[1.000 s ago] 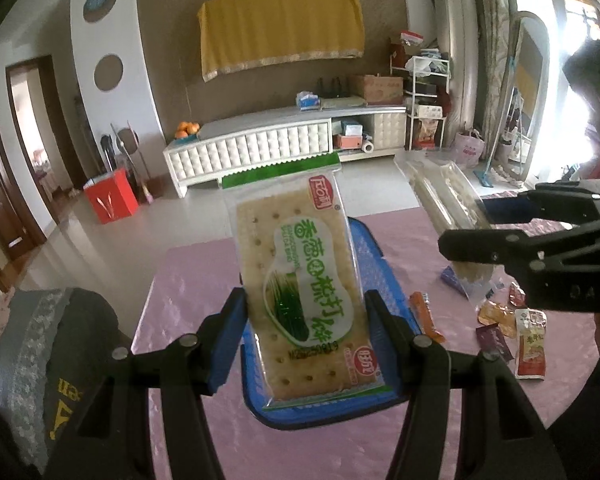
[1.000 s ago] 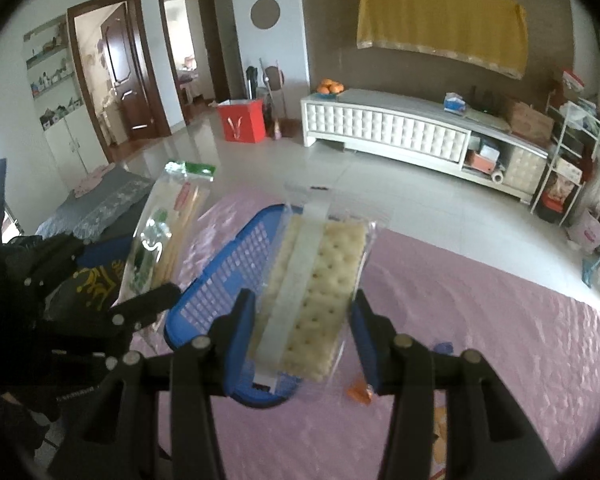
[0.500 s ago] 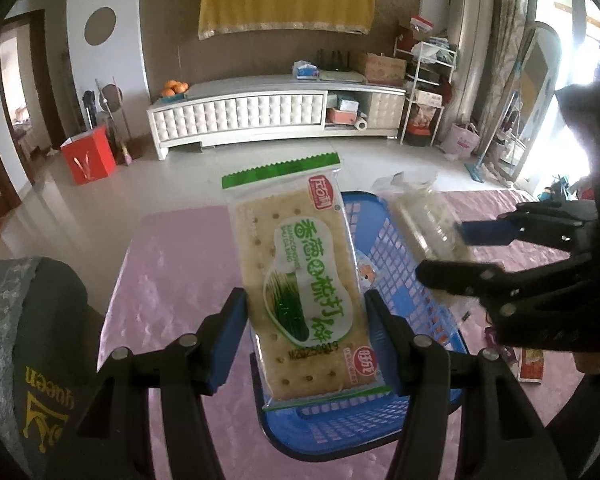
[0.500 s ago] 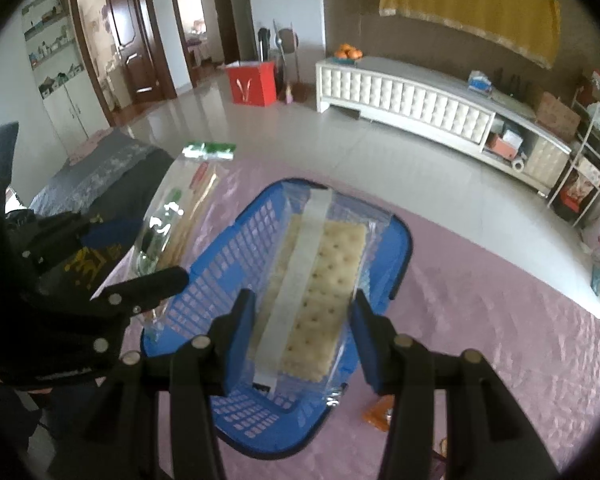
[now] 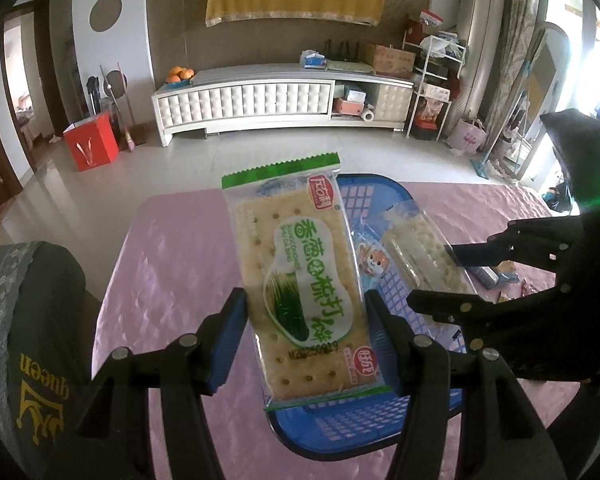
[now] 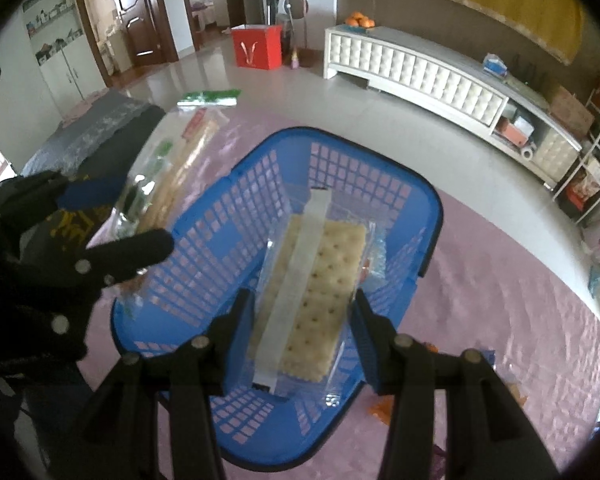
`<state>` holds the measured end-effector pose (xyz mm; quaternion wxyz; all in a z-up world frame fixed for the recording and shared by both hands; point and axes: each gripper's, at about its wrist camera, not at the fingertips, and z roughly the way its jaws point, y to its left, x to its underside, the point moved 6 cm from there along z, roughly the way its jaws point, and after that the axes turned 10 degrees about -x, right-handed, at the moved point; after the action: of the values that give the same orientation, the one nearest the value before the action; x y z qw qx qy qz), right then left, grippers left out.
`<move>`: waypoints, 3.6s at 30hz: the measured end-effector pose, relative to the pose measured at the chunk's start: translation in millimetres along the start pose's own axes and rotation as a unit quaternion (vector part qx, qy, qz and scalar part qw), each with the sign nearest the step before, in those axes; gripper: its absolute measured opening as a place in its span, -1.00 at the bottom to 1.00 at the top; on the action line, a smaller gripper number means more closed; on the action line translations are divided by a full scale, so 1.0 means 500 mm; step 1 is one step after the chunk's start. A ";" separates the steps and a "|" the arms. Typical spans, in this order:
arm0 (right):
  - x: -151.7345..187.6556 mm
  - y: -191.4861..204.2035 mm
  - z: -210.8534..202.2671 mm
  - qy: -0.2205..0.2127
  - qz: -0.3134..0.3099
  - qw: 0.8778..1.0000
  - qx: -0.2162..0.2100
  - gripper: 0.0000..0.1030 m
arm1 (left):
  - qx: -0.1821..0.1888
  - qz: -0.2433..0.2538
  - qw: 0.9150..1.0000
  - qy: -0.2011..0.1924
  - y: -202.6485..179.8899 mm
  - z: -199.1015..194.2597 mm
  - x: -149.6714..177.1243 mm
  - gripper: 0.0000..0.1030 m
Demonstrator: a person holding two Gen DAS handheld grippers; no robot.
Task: Organize snacks
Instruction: 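Carry the wafer pack over the basket and open the right tool to drop it, then lower the green cracker pack into the basket and open the left tool, then move both tools away from the basket over the remaining snacks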
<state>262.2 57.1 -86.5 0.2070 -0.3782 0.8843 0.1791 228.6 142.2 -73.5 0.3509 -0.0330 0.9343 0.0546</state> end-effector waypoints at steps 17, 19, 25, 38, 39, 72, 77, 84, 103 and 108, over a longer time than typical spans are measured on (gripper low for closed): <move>0.012 -0.013 -0.075 -0.064 0.036 0.996 0.042 0.75 | 0.005 0.019 1.000 0.009 -0.023 -0.006 -0.008 0.09; 0.010 -0.012 -0.085 -0.077 0.035 0.995 0.049 0.76 | 0.007 0.023 1.000 0.009 -0.022 -0.004 -0.005 0.09; 0.001 -0.029 -0.088 -0.093 0.040 0.993 0.058 0.77 | 0.013 0.032 0.999 0.019 -0.021 0.021 -0.015 0.09; 0.009 -0.101 -0.021 -0.067 0.085 0.991 0.078 0.77 | 0.020 0.045 0.994 0.102 -0.035 0.157 0.021 0.10; 0.012 -0.100 -0.018 -0.065 0.083 0.991 0.078 0.77 | 0.021 0.044 0.993 0.105 -0.037 0.160 0.023 0.10; 0.074 0.006 -0.267 -0.191 0.106 0.970 0.104 0.77 | -0.025 0.000 0.989 -0.145 -0.068 -0.177 0.001 0.68; 0.102 0.024 -0.346 -0.232 0.086 0.960 0.132 0.77 | -0.021 0.006 0.984 -0.177 -0.106 -0.251 0.010 0.89; 0.155 0.020 -0.413 -0.261 0.075 0.947 0.173 0.90 | 0.000 0.004 0.983 -0.183 -0.162 -0.296 0.028 1.00; 0.343 -0.125 -0.511 -0.254 0.142 0.929 0.228 1.00 | 0.049 0.070 0.987 -0.138 -0.422 -0.250 0.037 1.00; 0.403 -0.183 -0.485 -0.227 0.177 0.936 0.203 1.00 | 0.062 0.083 0.990 -0.096 -0.484 -0.195 0.061 1.00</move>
<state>147.4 -236.9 3.8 0.4399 -0.1144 0.8839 0.1102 166.0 -110.6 -39.8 0.4344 0.0722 0.8974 0.0285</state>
